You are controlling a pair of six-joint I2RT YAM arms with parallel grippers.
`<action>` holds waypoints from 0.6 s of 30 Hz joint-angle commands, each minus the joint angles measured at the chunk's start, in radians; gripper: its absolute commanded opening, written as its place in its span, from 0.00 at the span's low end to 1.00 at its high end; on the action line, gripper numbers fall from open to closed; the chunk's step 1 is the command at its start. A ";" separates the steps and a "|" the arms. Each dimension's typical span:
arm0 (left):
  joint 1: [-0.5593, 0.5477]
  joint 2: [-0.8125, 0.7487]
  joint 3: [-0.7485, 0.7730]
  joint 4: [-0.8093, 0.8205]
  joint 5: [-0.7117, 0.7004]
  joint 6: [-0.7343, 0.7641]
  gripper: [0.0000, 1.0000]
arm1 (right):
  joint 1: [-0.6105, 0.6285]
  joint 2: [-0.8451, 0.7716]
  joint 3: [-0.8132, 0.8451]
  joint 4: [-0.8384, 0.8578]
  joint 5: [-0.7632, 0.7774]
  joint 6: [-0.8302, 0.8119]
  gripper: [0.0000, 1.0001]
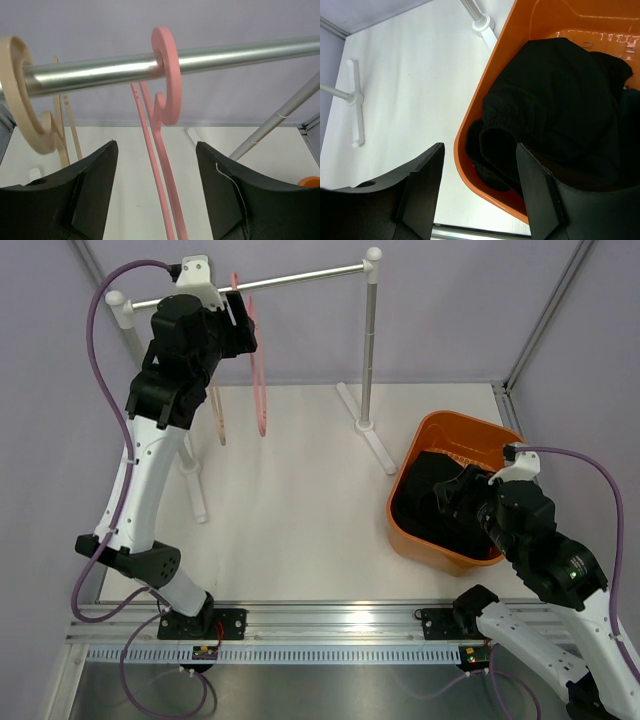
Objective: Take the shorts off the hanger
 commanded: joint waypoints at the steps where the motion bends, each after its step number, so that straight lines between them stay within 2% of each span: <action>1: -0.055 -0.078 -0.039 -0.013 0.006 0.029 0.68 | -0.005 -0.016 -0.011 0.073 -0.020 -0.012 0.69; 4: -0.173 -0.130 -0.054 -0.065 -0.061 0.087 0.70 | -0.005 -0.019 -0.023 0.120 -0.038 -0.023 0.70; 5: -0.246 -0.147 -0.069 -0.072 -0.080 0.098 0.70 | -0.005 -0.018 -0.025 0.133 -0.044 -0.026 0.70; 9: -0.402 -0.250 -0.197 -0.082 -0.109 0.106 0.72 | -0.005 -0.004 -0.020 0.183 -0.048 -0.048 0.72; 12: -0.495 -0.356 -0.371 -0.053 -0.112 0.095 0.73 | -0.005 0.001 -0.016 0.209 -0.070 -0.055 0.74; 14: -0.551 -0.441 -0.543 -0.015 -0.077 0.077 0.74 | -0.005 0.002 -0.019 0.232 -0.092 -0.055 0.74; 18: -0.623 -0.549 -0.795 0.027 -0.074 0.057 0.74 | -0.005 0.007 -0.032 0.269 -0.138 -0.057 0.76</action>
